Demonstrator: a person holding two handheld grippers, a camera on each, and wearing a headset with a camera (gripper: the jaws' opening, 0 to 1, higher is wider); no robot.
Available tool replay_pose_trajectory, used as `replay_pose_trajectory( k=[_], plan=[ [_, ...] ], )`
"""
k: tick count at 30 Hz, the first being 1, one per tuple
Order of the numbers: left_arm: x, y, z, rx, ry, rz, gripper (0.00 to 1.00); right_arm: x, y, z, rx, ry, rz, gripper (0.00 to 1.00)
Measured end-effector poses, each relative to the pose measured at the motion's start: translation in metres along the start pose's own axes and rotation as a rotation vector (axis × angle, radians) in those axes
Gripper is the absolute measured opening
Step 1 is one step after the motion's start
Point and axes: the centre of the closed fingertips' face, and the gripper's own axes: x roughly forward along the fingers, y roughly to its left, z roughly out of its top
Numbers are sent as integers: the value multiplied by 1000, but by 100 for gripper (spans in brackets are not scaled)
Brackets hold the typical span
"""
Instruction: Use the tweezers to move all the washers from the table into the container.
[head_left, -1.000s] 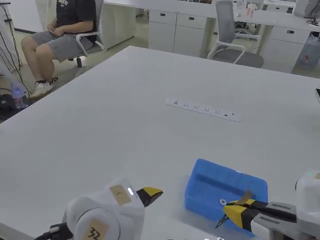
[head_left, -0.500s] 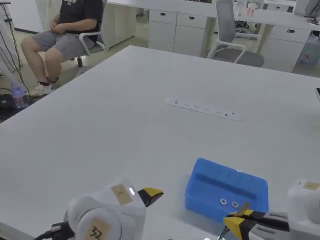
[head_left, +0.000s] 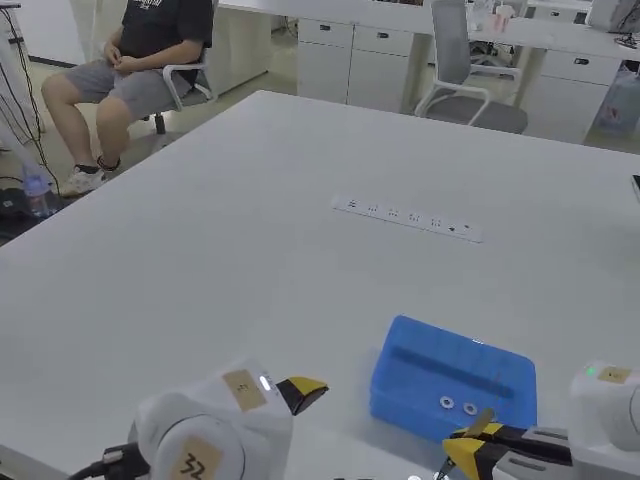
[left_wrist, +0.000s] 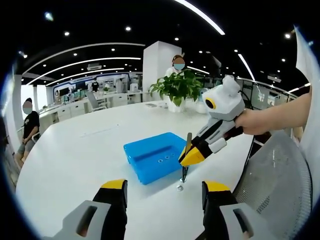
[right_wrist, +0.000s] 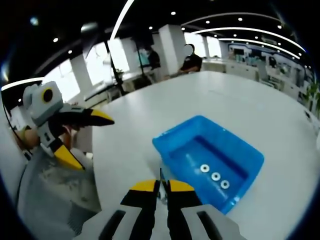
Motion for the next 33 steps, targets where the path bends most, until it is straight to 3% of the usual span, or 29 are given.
replay_pose_trajectory(
  k=[4, 11, 19, 24, 27, 33],
  plan=[
    [0, 0, -1, 3, 1, -1, 60, 0, 4, -1, -39, 18, -1, 4],
    [1, -2, -1, 9, 7, -6, 60, 5, 15, -5, -204, 65, -2, 4],
    [1, -3, -1, 13, 12, -10, 59, 6, 10, -10, -201, 78, -12, 4],
    [1, -4, -1, 16, 12, -14, 59, 3, 7, -11, -152, 51, -27, 3],
    [1, -4, -1, 16, 12, -13, 59, 2, 12, -13, -93, 40, -13, 3],
    [1, -4, -1, 16, 13, -14, 59, -3, 20, -18, -77, 51, 4, 3]
  ],
)
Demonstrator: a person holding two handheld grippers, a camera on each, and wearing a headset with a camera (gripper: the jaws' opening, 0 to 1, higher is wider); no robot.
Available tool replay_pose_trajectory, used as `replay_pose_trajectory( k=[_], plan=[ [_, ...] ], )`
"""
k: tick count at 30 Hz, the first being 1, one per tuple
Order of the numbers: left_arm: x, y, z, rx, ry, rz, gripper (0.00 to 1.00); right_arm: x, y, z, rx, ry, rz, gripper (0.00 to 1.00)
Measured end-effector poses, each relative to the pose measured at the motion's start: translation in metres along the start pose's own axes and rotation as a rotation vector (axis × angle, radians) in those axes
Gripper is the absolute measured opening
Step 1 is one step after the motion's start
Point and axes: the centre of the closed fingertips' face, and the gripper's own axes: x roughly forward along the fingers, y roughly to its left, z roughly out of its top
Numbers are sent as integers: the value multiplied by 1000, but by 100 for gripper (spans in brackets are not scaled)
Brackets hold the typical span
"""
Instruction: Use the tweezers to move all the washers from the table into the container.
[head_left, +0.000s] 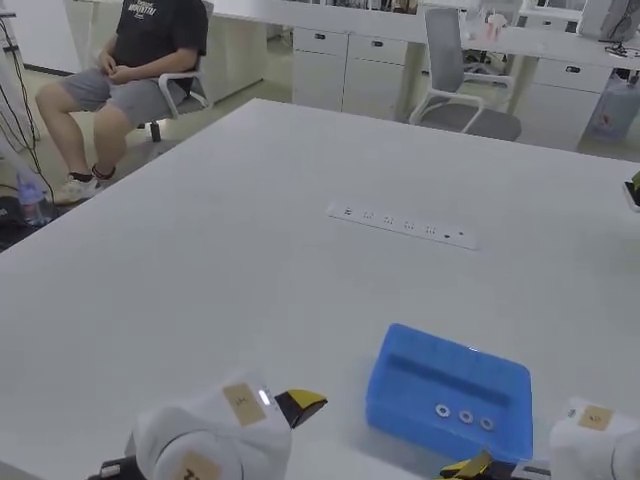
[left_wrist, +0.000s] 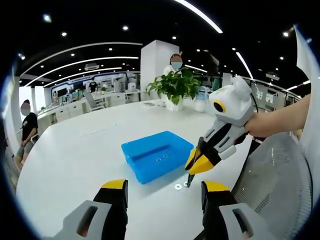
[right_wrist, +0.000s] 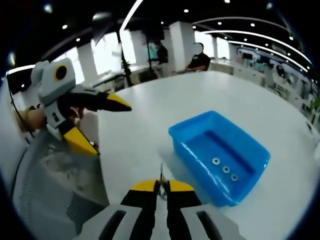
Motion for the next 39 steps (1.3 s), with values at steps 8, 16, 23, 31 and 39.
replay_pose_trajectory(
  k=[8, 16, 23, 31, 39],
  plan=[
    [-1, 1, 2, -5, -6, 5, 59, -9, -1, 9, -8, 2, -7, 3],
    [-1, 2, 2, -8, -9, 10, 58, -16, -9, 29, -6, -35, -17, 3],
    [-1, 2, 1, -8, -10, 11, 58, -18, -18, 40, -18, -52, -14, 3],
    [-1, 2, 1, -7, -10, 12, 58, -24, -31, 66, 19, -136, -8, 3],
    [-1, 3, 1, -9, -9, 12, 58, -18, -47, 81, 78, -171, 5, 3]
  ],
)
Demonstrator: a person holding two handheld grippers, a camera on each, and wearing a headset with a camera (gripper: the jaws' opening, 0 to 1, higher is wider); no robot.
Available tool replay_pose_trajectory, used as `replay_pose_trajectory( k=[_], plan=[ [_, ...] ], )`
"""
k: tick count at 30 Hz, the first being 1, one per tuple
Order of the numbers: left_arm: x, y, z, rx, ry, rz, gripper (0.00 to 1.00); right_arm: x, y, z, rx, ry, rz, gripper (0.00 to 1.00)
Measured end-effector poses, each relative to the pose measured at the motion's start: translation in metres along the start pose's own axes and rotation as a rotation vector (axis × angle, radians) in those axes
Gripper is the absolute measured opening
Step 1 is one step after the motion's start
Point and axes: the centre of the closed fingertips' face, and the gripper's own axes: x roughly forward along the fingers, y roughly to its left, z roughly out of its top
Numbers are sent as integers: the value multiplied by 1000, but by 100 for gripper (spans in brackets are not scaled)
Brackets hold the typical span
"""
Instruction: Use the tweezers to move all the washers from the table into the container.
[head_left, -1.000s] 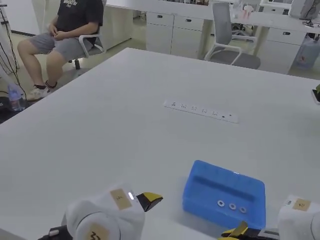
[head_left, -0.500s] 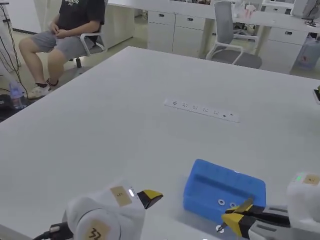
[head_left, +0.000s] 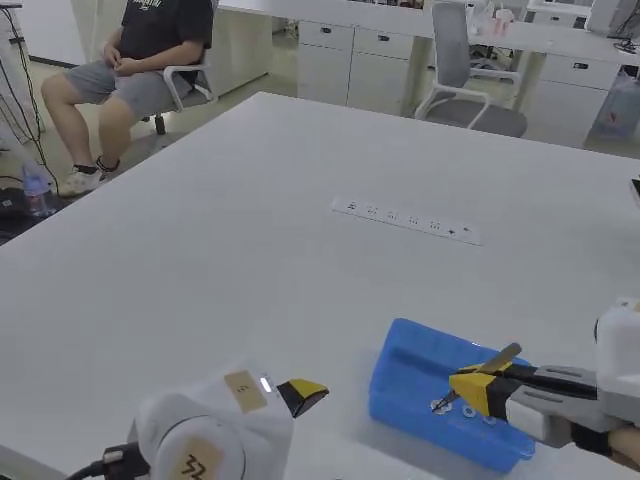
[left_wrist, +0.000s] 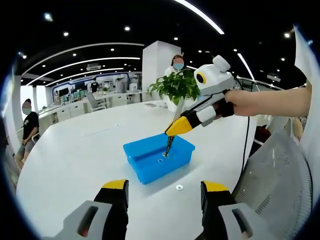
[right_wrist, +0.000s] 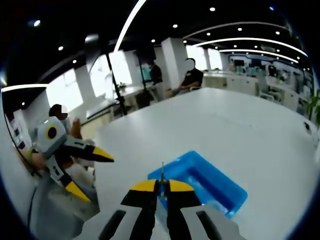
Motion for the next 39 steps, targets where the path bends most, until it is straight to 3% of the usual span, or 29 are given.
replay_pose_trajectory(
  k=[15, 27, 39],
  plan=[
    [0, 0, 0, -2, 0, 1, 57, 32, -22, -1, -28, 91, -28, 3],
    [0, 0, 0, -3, -1, 2, 57, 45, -37, -11, -69, 157, -45, 3],
    [0, -1, 0, -1, 4, -1, 57, 54, -38, -22, -98, 196, -44, 3]
  ],
)
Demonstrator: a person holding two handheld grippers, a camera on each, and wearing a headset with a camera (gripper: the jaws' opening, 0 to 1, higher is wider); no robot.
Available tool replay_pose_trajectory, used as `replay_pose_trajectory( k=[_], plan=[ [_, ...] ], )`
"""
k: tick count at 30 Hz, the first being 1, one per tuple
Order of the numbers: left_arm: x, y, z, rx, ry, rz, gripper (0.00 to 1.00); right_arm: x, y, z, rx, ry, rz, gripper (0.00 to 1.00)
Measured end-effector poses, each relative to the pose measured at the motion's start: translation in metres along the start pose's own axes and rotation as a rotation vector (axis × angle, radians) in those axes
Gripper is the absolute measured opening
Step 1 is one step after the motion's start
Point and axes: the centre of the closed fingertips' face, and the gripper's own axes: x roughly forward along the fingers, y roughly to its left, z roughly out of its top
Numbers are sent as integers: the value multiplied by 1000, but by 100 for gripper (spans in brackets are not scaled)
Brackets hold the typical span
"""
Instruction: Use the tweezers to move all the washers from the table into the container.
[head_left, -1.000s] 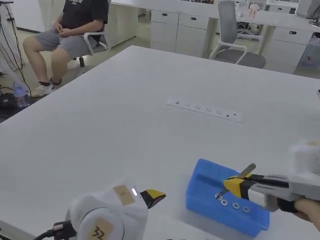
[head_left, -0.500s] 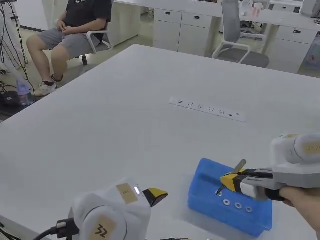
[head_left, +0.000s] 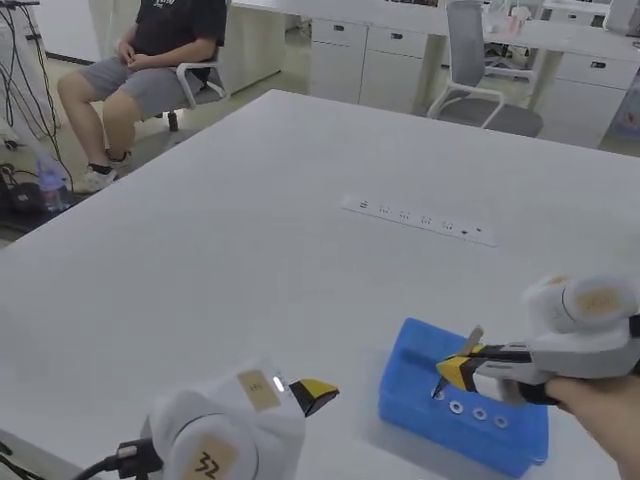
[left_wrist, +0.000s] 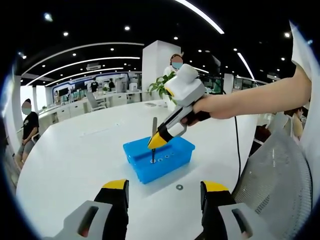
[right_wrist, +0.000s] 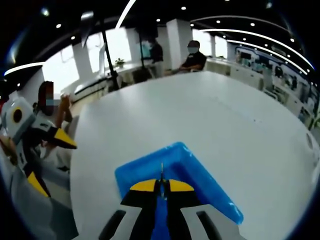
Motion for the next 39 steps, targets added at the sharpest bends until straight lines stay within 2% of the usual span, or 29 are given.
replay_pose_trajectory(
  k=[9, 11, 19, 22, 29, 39],
  plan=[
    [1, -1, -2, 6, 9, -4, 57, 4, 4, -3, -7, 6, -3, 3],
    [1, -1, -2, 8, 9, -4, 57, 5, 1, -5, -47, 18, -16, 3],
    [1, -1, -2, 8, 8, -3, 57, 5, -3, -6, -53, 17, -12, 4],
    [0, 1, -1, 8, 8, 3, 58, 3, -6, -3, -45, 1, -17, 4],
    [0, 1, -1, 7, 6, 5, 57, -8, 1, 7, -53, -33, -24, 4],
    [0, 1, -1, 6, 3, 5, 57, -19, 9, 12, -59, -63, -35, 4]
  ],
)
